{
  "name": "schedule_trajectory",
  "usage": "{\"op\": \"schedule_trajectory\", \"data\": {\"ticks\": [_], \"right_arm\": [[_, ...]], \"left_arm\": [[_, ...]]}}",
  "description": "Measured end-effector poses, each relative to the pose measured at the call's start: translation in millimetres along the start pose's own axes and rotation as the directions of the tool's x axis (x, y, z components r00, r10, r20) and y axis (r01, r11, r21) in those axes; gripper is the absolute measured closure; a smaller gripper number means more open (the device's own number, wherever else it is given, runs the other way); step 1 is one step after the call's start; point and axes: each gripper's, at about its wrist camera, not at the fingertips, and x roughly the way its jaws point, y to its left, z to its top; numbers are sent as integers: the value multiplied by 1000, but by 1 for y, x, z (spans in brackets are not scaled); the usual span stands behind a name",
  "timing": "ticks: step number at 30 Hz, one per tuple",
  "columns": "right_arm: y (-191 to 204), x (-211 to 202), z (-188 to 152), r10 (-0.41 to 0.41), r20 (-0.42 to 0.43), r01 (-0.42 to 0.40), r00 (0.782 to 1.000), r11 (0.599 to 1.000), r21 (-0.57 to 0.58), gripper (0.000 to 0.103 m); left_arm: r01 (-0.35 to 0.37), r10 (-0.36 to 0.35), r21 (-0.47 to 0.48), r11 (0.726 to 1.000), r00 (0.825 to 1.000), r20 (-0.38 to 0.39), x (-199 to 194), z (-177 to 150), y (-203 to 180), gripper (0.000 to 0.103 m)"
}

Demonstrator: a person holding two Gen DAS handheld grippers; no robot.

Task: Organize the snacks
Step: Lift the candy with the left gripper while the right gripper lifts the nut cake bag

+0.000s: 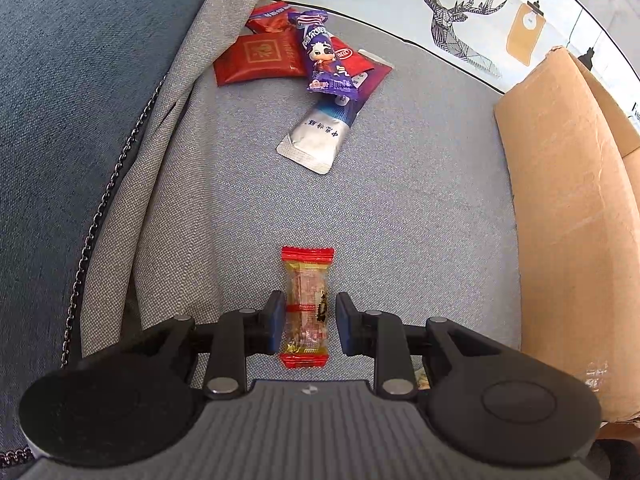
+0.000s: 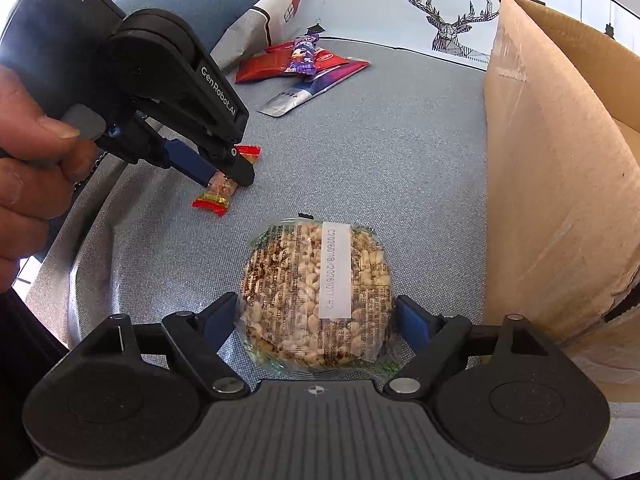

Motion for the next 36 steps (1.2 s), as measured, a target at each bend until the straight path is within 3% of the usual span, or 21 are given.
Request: {"op": "schedule_trajectory", "data": {"ticks": [8,16,36], "right_arm": [[1,-1,0,-8,3,8,1000,1000,-9,19],[3,-2,-1,-18,17,18,1000,1000,-15,22],[-3,-23,-11,4,190,-3,982,1000,-10,22]], "left_arm": [[-3,3,6,1000,1000,1,0,0,-1,74],[-15,15,14,1000,1000,6,0,0,0,81],[-4,6,-13,1000,995,99,-18,5,2,86]]}}
